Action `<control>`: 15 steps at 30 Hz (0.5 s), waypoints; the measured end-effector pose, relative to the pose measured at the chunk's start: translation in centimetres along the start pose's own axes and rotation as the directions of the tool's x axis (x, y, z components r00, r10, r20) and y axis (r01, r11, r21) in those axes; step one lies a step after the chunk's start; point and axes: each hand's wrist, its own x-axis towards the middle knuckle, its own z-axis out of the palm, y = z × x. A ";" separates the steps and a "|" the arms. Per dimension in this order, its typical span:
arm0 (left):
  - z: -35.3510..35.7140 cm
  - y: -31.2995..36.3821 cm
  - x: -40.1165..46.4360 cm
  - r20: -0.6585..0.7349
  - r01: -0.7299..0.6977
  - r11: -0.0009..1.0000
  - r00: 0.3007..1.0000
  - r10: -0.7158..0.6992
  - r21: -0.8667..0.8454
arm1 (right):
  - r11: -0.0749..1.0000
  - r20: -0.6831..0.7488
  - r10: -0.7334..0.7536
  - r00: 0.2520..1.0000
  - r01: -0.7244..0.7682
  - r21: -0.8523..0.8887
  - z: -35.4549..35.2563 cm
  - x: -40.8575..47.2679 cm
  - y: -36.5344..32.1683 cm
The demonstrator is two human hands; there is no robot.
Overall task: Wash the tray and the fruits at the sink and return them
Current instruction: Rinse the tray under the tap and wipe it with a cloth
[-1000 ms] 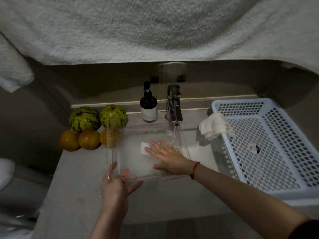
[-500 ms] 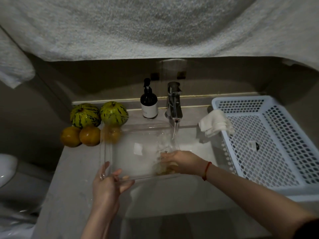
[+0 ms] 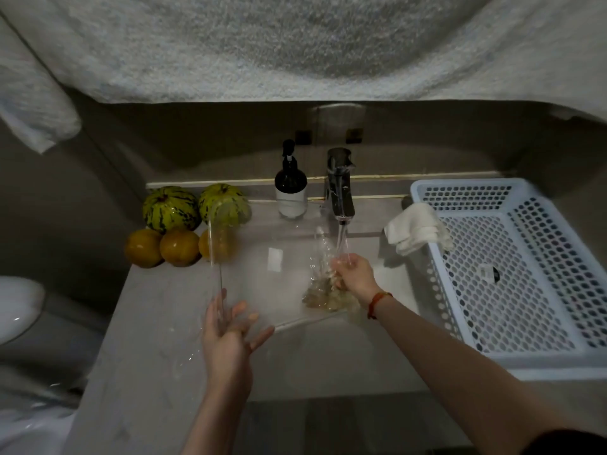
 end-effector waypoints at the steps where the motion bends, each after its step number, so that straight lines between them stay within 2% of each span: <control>1: 0.0 -0.1 0.0 0.004 -0.006 1.000 1.000 0.006 -0.007 | 0.999 0.058 0.035 0.998 -0.033 -0.036 0.0 0.2 -0.2; 5: -1.0 0.0 0.5 0.044 0.052 0.998 0.998 -0.051 -0.034 | 0.982 0.182 0.003 0.983 0.032 -0.187 -0.5 0.6 -1.9; 9: -1.7 0.0 1.1 0.047 0.054 0.995 0.997 -0.058 0.085 | 0.981 0.209 -0.031 0.977 0.070 -0.179 -1.5 -0.2 -3.4; 12: -1.5 -0.1 1.5 0.056 0.013 0.993 0.998 -0.019 0.114 | 0.993 0.183 -0.030 0.983 0.051 -0.109 -2.6 -1.4 -4.1; 15: -1.3 0.0 2.2 0.054 -0.119 0.971 0.993 0.110 0.209 | 0.996 0.135 -0.019 0.991 0.031 -0.084 -3.6 -3.1 -3.6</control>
